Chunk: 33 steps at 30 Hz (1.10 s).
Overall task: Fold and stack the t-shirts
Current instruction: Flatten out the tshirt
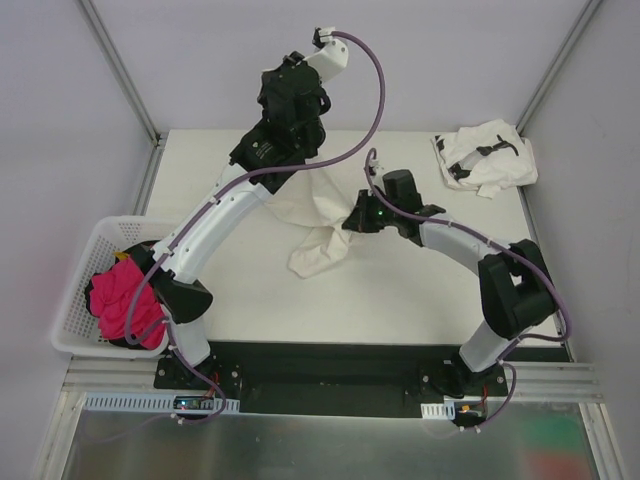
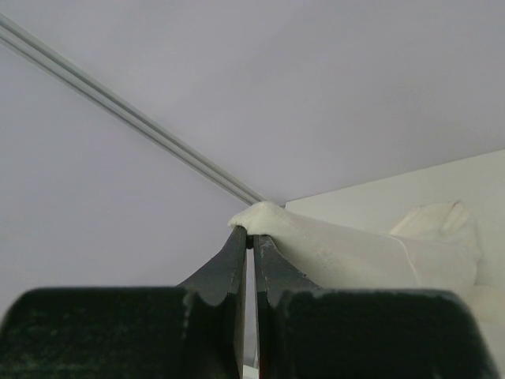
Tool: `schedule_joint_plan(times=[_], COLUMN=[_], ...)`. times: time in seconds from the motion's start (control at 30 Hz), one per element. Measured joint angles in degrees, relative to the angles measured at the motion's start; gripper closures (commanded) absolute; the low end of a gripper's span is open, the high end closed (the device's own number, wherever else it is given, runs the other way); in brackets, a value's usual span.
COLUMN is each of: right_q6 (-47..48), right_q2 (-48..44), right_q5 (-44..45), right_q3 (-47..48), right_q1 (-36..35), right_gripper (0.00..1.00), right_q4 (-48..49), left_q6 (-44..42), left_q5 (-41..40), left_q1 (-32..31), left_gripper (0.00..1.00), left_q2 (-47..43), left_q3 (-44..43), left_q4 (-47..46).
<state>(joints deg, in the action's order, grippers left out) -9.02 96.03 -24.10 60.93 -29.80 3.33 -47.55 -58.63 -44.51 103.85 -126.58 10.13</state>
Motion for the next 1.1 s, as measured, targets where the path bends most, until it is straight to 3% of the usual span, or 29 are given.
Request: schedule_joint_plan(times=[0.27, 0.87, 1.1], right_q6=[0.2, 0.2, 0.6], right_q2=[-7.2, -12.5, -11.1], right_q5=[10.3, 39.1, 35.4], right_q3=[-0.3, 6.6, 9.2], right_q1=[6.8, 9.6, 9.4], right_gripper=[0.99, 0.99, 0.99], right_q4=[-4.9, -14.3, -14.8], left_q6=[1.3, 4.9, 6.4], left_q5=[0.1, 2.2, 2.7], left_q1=[0.0, 1.3, 1.9], left_gripper=[1.0, 1.0, 1.0], left_q2=[-2.1, -4.2, -5.1], left_q3=[6.0, 13.4, 16.1], left_q4=[-0.7, -0.9, -0.9])
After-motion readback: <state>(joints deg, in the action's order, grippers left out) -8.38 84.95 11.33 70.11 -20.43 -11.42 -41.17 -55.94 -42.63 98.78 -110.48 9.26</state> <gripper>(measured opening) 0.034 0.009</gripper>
